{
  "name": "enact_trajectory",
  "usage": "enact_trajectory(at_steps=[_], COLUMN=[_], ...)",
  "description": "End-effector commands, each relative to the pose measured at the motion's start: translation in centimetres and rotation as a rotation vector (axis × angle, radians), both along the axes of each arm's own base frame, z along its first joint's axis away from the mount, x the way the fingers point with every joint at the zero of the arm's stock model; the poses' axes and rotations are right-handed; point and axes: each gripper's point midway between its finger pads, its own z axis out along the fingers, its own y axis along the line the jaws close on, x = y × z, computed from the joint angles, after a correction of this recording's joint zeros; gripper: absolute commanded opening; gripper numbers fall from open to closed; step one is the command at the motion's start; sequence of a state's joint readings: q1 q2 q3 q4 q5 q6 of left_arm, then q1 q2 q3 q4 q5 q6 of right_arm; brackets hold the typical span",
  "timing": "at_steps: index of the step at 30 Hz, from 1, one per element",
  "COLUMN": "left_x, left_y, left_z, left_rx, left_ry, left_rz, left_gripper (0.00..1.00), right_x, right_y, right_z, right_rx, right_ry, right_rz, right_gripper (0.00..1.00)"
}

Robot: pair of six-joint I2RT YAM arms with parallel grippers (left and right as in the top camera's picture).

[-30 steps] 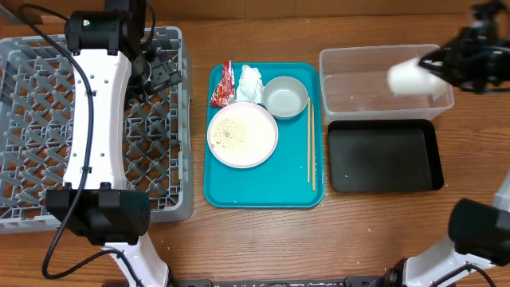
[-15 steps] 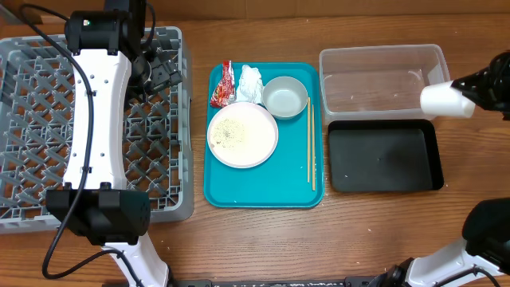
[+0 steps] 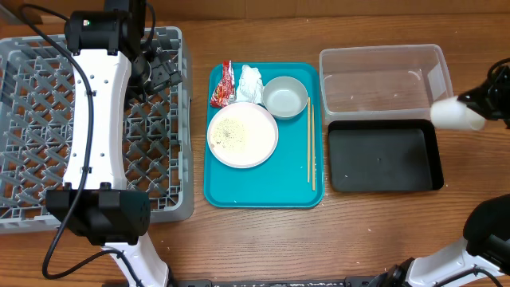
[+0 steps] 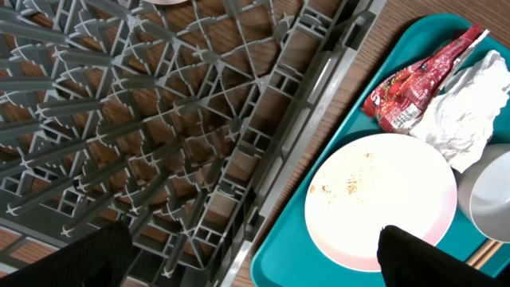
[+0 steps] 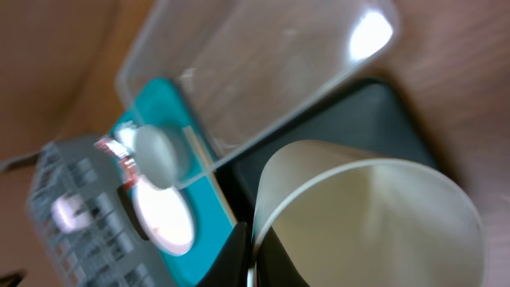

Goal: Sort waste into correct bins and load items into the dishwasher

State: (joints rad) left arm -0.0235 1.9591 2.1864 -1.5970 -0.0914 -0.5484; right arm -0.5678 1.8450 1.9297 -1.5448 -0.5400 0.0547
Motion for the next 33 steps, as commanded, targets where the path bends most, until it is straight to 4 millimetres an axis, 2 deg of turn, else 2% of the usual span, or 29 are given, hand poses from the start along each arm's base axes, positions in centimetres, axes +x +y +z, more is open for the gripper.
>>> enact_trajectory(at_steps=[1, 7, 14, 20, 33], left_x=[0.1, 0.1, 0.1, 0.1, 0.1], left_y=[0.7, 0.7, 0.7, 0.7, 0.7], left_z=[-0.1, -0.1, -0.1, -0.1, -0.1], left_rx=[0.013, 0.013, 0.013, 0.013, 0.013], left_ry=[0.001, 0.001, 0.001, 0.001, 0.001], left_rz=[0.028, 0.028, 0.028, 0.028, 0.028], left_gripper=[1.00, 1.00, 1.00, 1.00, 1.00], right_x=[-1.2, -1.0, -0.1, 0.6, 1.8], right_y=[-2.4, -1.9, 0.0, 0.7, 3.9], right_z=[-1.2, -1.2, -1.4, -2.1, -2.2], right_rx=[-0.126, -0.126, -0.154, -0.323, -0.452], right_ry=[0.113, 0.112, 0.116, 0.195, 0.205], right_rz=[-0.096, -0.082, -0.030, -0.078, -0.033], right_gripper=[0.04, 0.04, 0.04, 0.04, 0.04])
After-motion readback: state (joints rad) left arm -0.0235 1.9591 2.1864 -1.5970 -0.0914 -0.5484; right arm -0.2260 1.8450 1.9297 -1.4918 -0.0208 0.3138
